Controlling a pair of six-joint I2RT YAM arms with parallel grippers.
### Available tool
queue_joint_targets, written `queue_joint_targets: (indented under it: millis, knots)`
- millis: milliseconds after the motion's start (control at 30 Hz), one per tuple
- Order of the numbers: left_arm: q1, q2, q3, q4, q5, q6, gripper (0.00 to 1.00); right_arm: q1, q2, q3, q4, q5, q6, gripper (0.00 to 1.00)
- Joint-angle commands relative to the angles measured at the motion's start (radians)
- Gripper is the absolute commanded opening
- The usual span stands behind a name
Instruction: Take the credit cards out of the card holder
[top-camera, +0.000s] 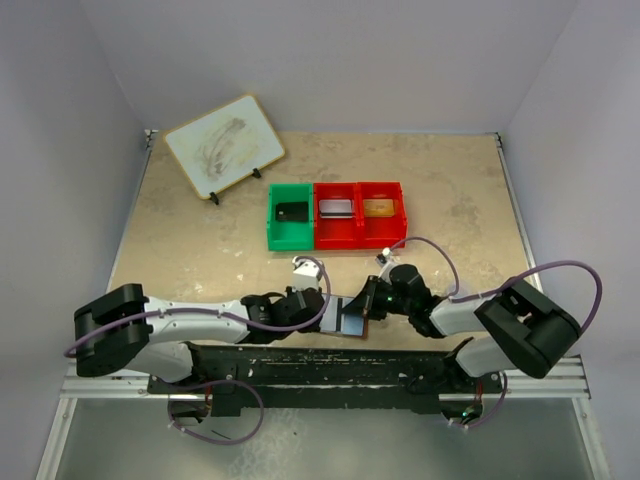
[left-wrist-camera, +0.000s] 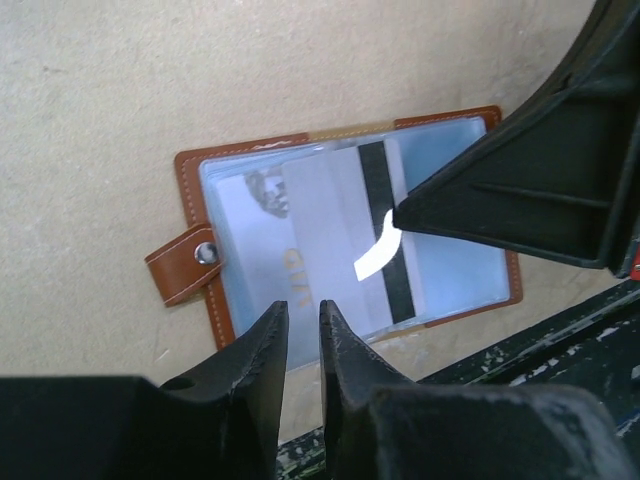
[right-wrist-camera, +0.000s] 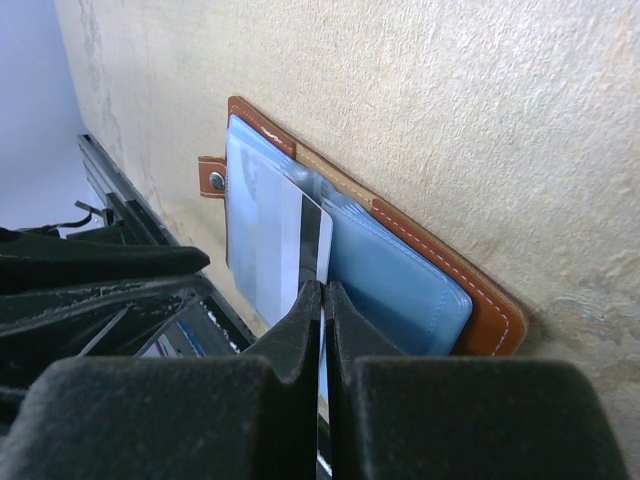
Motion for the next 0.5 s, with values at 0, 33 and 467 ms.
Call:
queue_joint_targets:
  millis: [0,33,467]
  knots:
    - [-0.004,0.029,0.055,0.073,0.025,0.019,0.18,-0.002,0.027,0.016,-0.009,0.045,-0.038,0.0]
    - [-0.004,0.041,0.063,0.071,0.028,0.021,0.18,-0.003,0.027,0.016,-0.01,0.049,-0.038,0.0]
    - [-0.003,0.159,0.087,0.042,0.058,-0.032,0.12,-0.003,0.017,0.007,0.004,0.043,-0.026,0.0]
